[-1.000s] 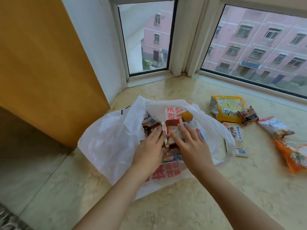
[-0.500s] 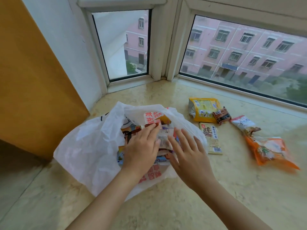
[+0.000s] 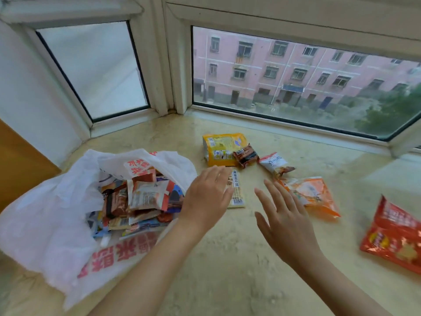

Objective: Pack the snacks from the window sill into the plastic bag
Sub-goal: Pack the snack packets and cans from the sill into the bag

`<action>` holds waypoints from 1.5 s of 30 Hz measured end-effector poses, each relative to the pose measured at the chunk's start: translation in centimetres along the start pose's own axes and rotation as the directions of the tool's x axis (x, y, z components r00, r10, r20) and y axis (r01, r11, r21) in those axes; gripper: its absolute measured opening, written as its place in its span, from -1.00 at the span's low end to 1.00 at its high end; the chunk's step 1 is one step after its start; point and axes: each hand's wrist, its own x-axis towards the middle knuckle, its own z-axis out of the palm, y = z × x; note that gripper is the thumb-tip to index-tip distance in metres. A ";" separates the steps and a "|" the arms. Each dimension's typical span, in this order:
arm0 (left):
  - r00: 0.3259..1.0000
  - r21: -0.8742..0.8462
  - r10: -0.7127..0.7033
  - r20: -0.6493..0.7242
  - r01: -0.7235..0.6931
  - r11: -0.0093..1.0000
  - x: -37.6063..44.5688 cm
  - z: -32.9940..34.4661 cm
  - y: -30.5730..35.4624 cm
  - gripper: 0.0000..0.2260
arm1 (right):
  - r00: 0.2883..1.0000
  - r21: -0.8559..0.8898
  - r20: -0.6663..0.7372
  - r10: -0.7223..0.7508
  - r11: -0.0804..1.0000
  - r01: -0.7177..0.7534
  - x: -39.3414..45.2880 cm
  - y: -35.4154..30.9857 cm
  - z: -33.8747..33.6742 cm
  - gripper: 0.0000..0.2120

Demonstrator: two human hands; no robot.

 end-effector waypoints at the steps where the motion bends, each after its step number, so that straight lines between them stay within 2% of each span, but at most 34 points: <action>1: 1.000 0.023 0.003 0.017 -0.003 1.000 0.3 1.1 0.5 -0.58 | 1.000 0.001 -0.002 0.006 1.000 -0.006 -0.3 1.1 0.5 -0.52; 4: 0.997 0.027 -0.042 0.073 0.040 0.999 0.8 4.1 2.0 -0.59 | 0.999 -0.012 0.028 0.019 1.000 -0.018 -1.1 4.1 2.2 -0.52; 7: 0.975 0.034 -0.127 0.184 0.123 0.992 1.2 6.8 2.7 -0.53 | 0.998 -0.012 0.052 0.029 1.000 -0.029 -1.7 6.7 3.8 -0.53; 13: 0.935 0.122 -0.160 0.315 0.128 0.984 2.0 10.7 3.2 -0.53 | 0.987 -0.001 0.129 0.093 0.996 -0.093 -2.8 10.4 6.2 -0.53; 18: 0.918 0.182 -0.185 0.352 0.127 0.975 2.8 12.6 3.5 -0.52 | 0.983 0.023 0.151 0.100 0.994 -0.105 -2.9 12.3 7.5 -0.51; 21: 0.886 0.232 -0.253 0.388 0.172 0.958 3.5 13.7 2.9 -0.49 | 0.974 0.023 0.186 0.131 0.990 -0.137 -2.7 13.1 8.5 -0.52; 24: 0.829 0.271 -0.385 0.406 0.293 0.917 4.1 14.7 2.3 -0.43 | 0.927 0.036 0.331 0.178 0.979 -0.202 -2.0 13.9 9.3 -0.39; 27: 0.740 0.310 -0.533 0.411 0.437 0.844 4.5 15.4 2.1 -0.40 | 0.829 0.075 0.524 0.196 0.959 -0.275 -0.9 14.4 10.0 -0.30; 30: 0.740 0.296 -0.528 0.416 0.439 0.848 4.7 15.6 2.8 -0.41 | 0.780 0.146 0.605 0.163 0.940 -0.309 0.0 14.4 9.8 -0.30; 32: 0.762 0.269 -0.471 0.445 0.388 0.881 4.6 15.5 3.4 -0.42 | 0.798 0.207 0.590 0.120 0.933 -0.294 0.0 14.5 9.3 -0.34; 34: 0.774 0.231 -0.402 0.489 0.329 0.916 4.5 15.3 3.7 -0.42 | 0.851 0.277 0.525 0.022 0.941 -0.195 -0.9 14.8 8.9 -0.43; 37: 0.786 0.138 -0.288 0.547 0.255 0.957 3.8 15.0 4.1 -0.42 | 0.923 0.501 0.371 -0.096 0.858 -0.112 -2.4 14.8 8.5 -0.61; 40: 0.790 0.084 -0.239 0.564 0.233 0.969 2.7 14.9 4.5 -0.43 | 0.968 0.588 0.251 -0.020 0.798 -0.135 -4.1 13.7 8.6 -0.69; 42: 0.814 0.085 -0.240 0.529 0.231 0.969 1.9 14.9 4.8 -0.43 | 0.990 0.538 0.114 0.083 0.832 -0.132 -5.5 12.8 9.1 -0.78; 43: 0.826 0.100 -0.251 0.504 0.234 0.967 1.5 15.0 5.0 -0.42 | 0.987 0.482 0.090 0.135 0.861 -0.162 -6.1 12.4 9.4 -0.73; 45: 0.835 0.136 -0.296 0.464 0.262 0.955 0.9 15.2 5.4 -0.36 | 0.948 0.372 0.220 0.229 0.879 -0.298 -6.6 11.8 9.3 -0.43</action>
